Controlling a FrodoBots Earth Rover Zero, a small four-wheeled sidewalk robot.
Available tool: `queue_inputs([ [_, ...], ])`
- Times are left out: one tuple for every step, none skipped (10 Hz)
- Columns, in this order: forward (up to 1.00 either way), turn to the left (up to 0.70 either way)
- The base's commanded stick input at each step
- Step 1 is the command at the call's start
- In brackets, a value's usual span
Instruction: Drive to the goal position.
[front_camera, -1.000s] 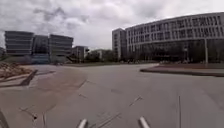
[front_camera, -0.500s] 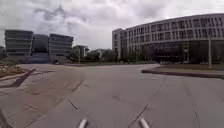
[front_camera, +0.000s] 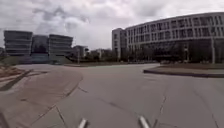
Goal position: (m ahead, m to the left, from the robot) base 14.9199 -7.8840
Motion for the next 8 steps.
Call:
queue_inputs([
  [0.70, 0.00],
  [0.70, 0.00],
  [0.70, 0.00],
  [0.70, 0.00],
  [0.70, 0.00],
  [0.70, 0.00],
  [0.70, 0.00],
  [0.70, 0.00],
])
